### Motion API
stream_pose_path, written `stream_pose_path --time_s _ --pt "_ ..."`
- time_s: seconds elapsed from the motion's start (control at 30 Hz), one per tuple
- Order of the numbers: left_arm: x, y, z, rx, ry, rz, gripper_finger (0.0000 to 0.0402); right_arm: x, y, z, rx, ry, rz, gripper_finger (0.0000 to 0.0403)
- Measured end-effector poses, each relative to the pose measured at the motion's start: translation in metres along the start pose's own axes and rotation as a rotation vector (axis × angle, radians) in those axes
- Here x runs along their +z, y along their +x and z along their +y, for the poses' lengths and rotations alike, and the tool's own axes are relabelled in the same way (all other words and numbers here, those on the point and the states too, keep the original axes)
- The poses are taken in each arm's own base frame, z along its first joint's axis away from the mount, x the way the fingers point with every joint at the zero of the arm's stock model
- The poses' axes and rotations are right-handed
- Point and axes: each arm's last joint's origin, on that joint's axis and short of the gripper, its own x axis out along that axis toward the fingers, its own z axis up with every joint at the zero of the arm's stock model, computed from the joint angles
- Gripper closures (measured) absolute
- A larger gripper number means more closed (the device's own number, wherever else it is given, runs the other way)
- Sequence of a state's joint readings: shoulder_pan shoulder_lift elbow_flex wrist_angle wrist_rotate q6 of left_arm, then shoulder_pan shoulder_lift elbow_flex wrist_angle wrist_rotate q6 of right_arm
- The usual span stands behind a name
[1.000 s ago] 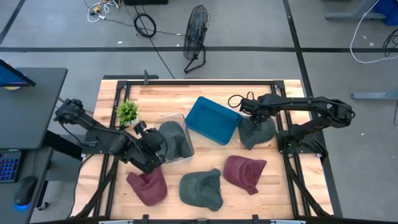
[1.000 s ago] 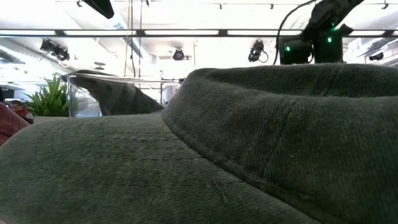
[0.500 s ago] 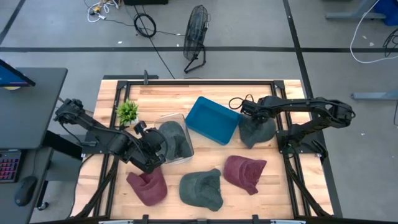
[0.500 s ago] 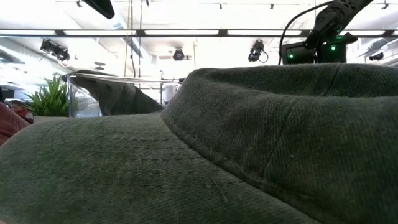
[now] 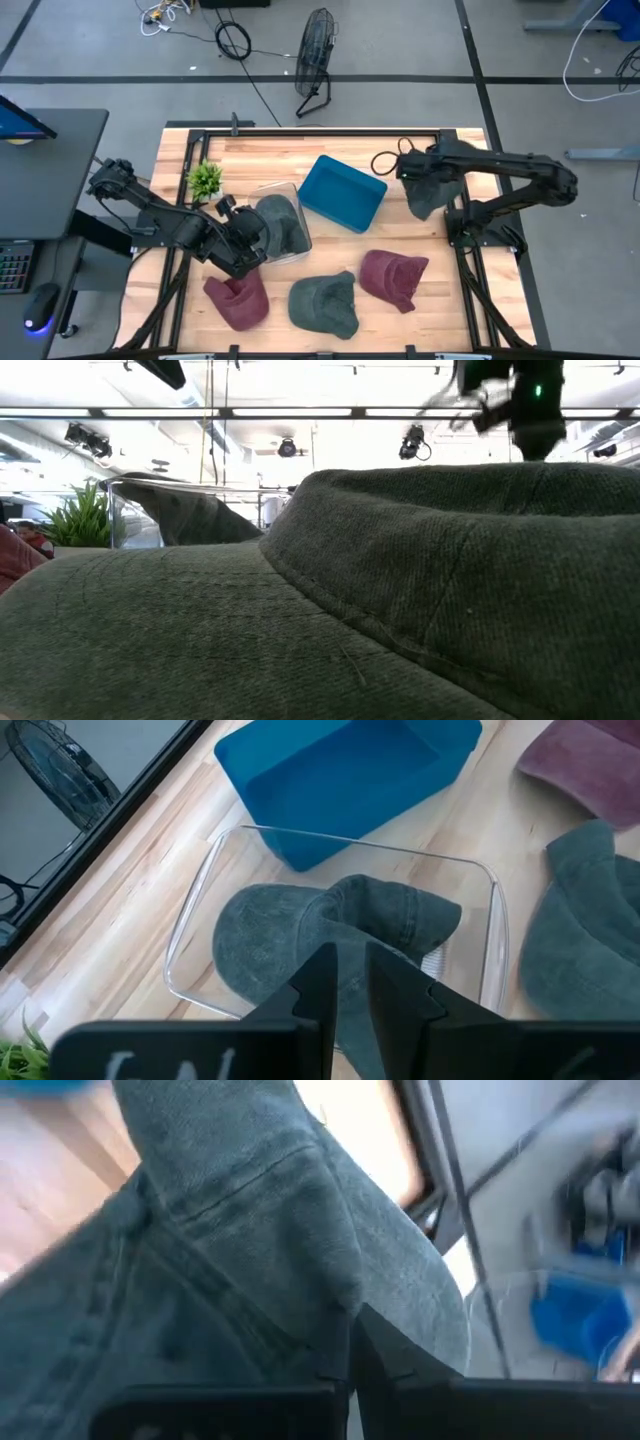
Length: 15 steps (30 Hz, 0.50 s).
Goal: Pick & Place hat
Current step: Put the top gray cap into the transparent bin
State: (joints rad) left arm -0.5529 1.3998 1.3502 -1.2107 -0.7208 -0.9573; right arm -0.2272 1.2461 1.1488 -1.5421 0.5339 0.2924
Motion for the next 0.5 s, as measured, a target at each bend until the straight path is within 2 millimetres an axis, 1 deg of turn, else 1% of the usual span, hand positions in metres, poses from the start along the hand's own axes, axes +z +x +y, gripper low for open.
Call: stream_pose_path --time_s 0.13,0.27,0.4,0.5 --pt "0.000 0.000 0.000 -0.004 -0.005 -0.003 0.0344 0.002 -0.037 -0.002 0.092 -0.101 -0.227 0.0402" --pt "0.001 0.000 -0.001 -0.009 -0.011 -0.008 0.0345 0.009 -0.068 0.008 0.198 -0.242 -0.495 0.0402" --pt "0.002 -0.003 0.003 0.014 -0.014 -0.047 0.0361 0.021 -0.093 0.031 0.331 -0.363 -0.792 0.0402" --pt "0.003 -0.008 0.011 0.024 -0.039 -0.065 0.0381 0.032 -0.105 0.052 0.384 -0.424 -0.968 0.0403"
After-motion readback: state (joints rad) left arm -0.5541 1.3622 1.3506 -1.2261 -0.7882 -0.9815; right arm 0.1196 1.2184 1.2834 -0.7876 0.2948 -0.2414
